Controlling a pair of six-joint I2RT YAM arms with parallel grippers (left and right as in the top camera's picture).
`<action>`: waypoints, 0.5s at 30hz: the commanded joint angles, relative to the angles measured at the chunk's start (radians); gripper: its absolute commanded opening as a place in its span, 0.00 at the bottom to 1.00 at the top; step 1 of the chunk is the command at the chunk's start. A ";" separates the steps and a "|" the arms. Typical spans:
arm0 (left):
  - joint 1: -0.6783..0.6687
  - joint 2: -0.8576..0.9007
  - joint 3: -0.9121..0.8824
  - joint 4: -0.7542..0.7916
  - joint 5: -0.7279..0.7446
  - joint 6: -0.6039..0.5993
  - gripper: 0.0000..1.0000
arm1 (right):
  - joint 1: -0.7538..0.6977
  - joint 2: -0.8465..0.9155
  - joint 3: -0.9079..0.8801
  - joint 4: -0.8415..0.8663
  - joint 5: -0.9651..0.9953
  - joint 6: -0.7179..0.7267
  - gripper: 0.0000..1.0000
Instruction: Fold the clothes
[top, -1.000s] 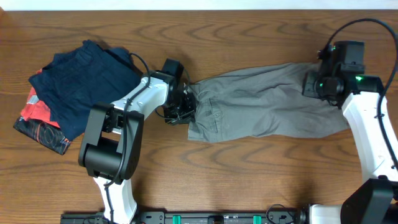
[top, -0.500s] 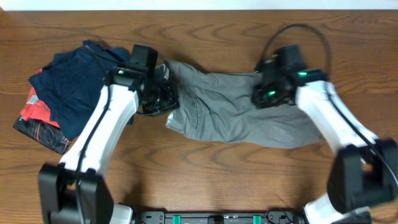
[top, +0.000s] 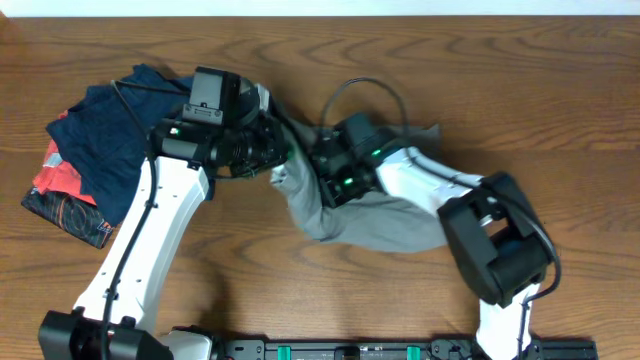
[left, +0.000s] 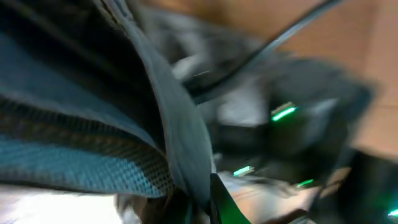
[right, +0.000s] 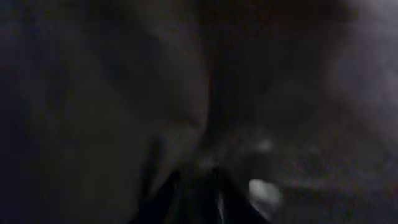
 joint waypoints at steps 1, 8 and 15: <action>-0.002 -0.039 0.022 0.023 0.082 -0.039 0.06 | 0.041 0.029 0.016 0.008 0.038 0.040 0.24; -0.002 -0.037 0.020 -0.051 0.075 0.020 0.06 | -0.069 -0.087 0.126 -0.192 0.214 0.035 0.33; -0.003 -0.037 0.016 -0.145 0.070 0.117 0.06 | -0.320 -0.257 0.142 -0.443 0.282 -0.028 0.37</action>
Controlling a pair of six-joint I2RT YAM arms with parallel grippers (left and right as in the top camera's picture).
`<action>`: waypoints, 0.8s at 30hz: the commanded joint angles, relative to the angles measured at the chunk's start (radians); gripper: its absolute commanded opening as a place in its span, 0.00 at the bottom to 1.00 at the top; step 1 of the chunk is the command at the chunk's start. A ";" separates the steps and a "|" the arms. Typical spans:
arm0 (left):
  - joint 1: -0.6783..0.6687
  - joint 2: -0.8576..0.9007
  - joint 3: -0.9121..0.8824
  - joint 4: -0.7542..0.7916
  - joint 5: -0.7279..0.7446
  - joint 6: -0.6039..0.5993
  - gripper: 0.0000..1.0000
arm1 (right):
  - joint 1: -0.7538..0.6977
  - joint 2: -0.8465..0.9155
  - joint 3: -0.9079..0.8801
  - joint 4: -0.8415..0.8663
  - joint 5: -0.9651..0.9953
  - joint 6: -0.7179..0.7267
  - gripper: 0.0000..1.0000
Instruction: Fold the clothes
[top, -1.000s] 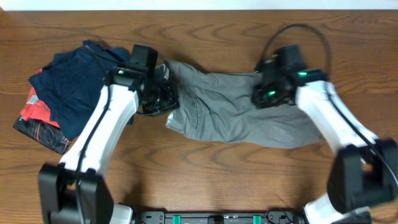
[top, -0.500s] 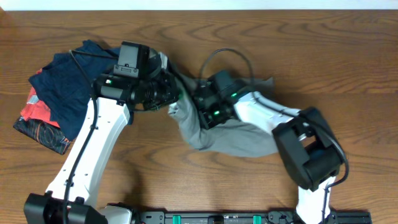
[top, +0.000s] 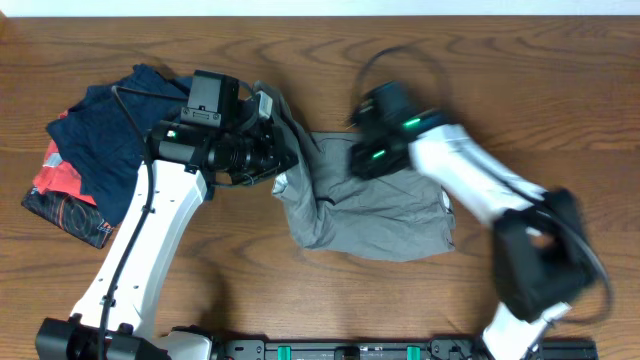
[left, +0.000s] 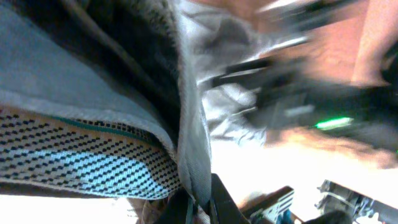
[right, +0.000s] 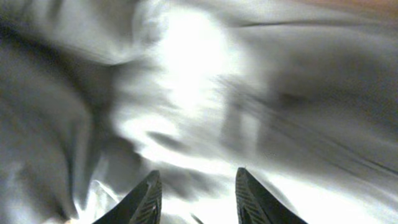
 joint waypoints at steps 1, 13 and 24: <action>-0.003 -0.022 0.016 -0.033 0.025 0.079 0.06 | -0.112 -0.062 0.019 -0.108 0.073 -0.050 0.37; -0.188 -0.022 0.015 -0.002 0.025 0.093 0.06 | -0.223 -0.042 -0.276 -0.115 0.125 -0.115 0.34; -0.433 0.051 0.014 0.206 -0.069 -0.109 0.06 | -0.181 -0.042 -0.398 0.066 0.136 -0.047 0.33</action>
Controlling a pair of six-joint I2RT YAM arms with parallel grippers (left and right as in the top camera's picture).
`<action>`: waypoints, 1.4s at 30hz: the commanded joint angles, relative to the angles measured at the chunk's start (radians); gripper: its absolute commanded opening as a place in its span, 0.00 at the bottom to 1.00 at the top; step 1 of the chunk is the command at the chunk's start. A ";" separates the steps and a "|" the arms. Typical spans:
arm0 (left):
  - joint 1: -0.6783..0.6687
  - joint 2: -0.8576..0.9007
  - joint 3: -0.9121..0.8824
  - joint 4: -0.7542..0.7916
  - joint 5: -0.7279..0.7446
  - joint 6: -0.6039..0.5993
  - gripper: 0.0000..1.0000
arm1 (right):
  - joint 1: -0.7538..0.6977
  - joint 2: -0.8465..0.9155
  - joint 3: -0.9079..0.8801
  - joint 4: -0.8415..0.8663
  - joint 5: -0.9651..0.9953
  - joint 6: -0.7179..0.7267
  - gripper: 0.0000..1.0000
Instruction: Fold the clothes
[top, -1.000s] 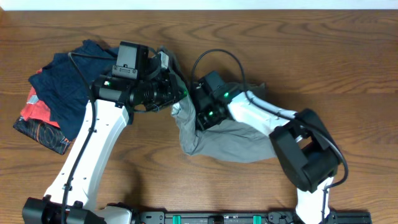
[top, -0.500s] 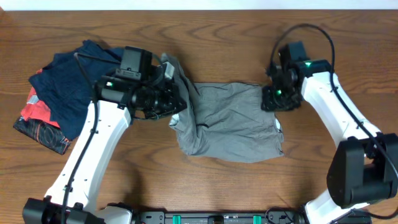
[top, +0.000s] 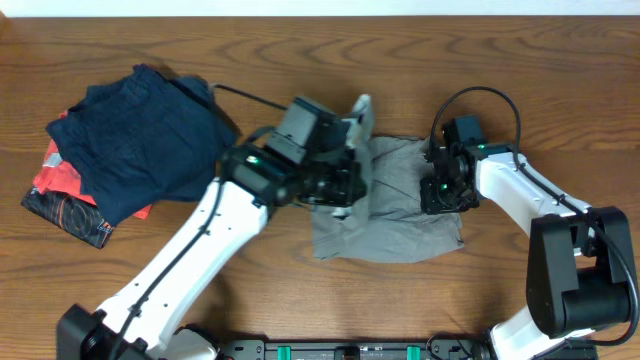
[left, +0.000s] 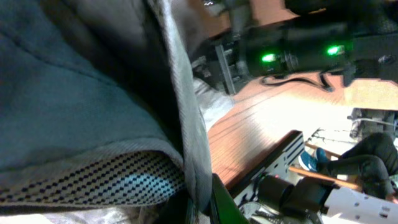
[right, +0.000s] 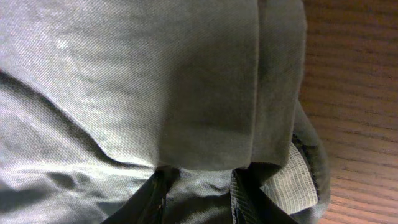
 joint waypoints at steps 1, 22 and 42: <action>-0.057 0.049 0.014 0.068 -0.023 -0.098 0.06 | 0.024 0.034 -0.033 0.022 -0.001 0.038 0.33; 0.126 0.195 0.024 0.305 -0.413 0.065 0.41 | -0.134 -0.312 0.229 -0.165 -0.036 0.068 0.37; 0.171 0.507 0.023 0.221 -0.375 0.078 0.35 | 0.188 -0.222 -0.152 -0.080 -0.139 0.163 0.38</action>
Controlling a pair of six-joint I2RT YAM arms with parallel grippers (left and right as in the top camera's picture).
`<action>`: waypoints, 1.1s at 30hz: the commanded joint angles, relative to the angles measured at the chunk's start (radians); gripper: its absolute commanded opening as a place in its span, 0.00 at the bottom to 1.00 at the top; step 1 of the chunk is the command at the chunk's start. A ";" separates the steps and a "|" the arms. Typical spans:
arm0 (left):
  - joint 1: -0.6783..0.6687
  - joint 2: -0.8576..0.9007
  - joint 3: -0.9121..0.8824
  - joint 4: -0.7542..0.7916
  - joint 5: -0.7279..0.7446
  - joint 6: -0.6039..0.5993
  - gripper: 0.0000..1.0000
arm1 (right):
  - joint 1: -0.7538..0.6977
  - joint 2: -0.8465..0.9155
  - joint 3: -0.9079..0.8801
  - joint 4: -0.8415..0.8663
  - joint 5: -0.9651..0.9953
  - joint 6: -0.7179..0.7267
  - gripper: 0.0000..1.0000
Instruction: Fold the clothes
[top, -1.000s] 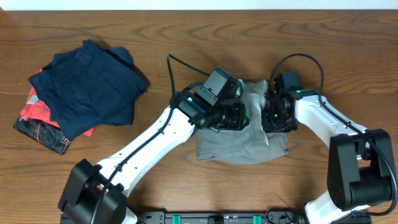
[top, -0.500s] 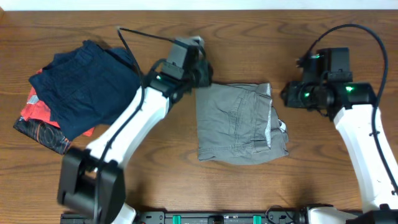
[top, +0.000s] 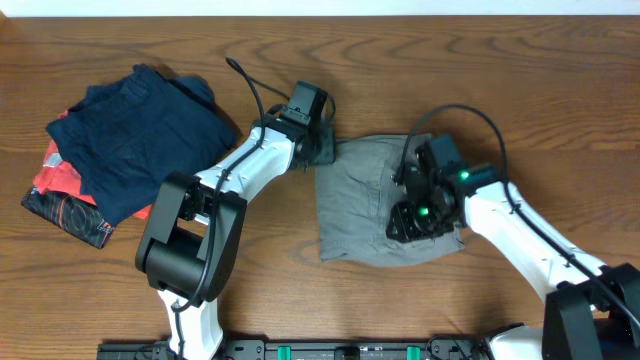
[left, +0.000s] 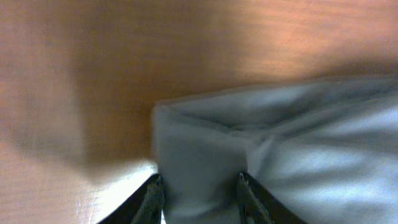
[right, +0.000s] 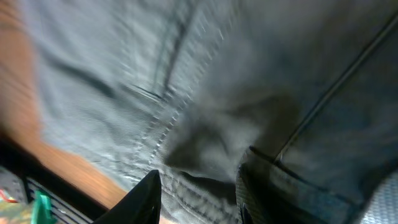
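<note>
A grey garment (top: 365, 200) lies flat on the table as a rough rectangle, folded over itself. My left gripper (top: 325, 150) is at its far left corner. In the left wrist view that gripper (left: 199, 199) is open, its fingers (left: 152, 194) standing on either side of the grey cloth corner (left: 205, 149). My right gripper (top: 405, 215) rests low on the right part of the garment. It is open (right: 196, 199) too, with a ridge of the grey cloth and a seam (right: 186, 155) between its fingertips.
A pile of dark blue clothes (top: 130, 135) lies at the far left, on top of a red and black piece (top: 60, 195). Bare wooden table (top: 250, 270) surrounds the grey garment. The table's front rail (top: 350, 350) runs along the near edge.
My left gripper was shut on a raised flap of grey cloth above the garment's middle; now it is open at the far left corner and the cloth lies flat. My right gripper has moved from the right edge inward.
At first both grippers were at the bunched grey garment, the left shut on cloth. Then the right stood open to the right and the garment lay wider. Later the left held its flap over the middle. Now the garment is a flat folded rectangle, both grippers open.
</note>
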 joint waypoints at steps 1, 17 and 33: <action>-0.005 0.005 0.007 -0.115 -0.002 0.016 0.32 | -0.006 0.009 -0.068 0.042 0.153 0.094 0.38; -0.008 -0.069 0.008 -0.541 0.240 0.031 0.06 | -0.218 0.116 -0.114 0.569 0.430 -0.029 0.51; -0.008 -0.102 0.007 0.040 0.292 0.233 0.93 | -0.216 0.114 -0.102 0.539 0.404 -0.085 0.69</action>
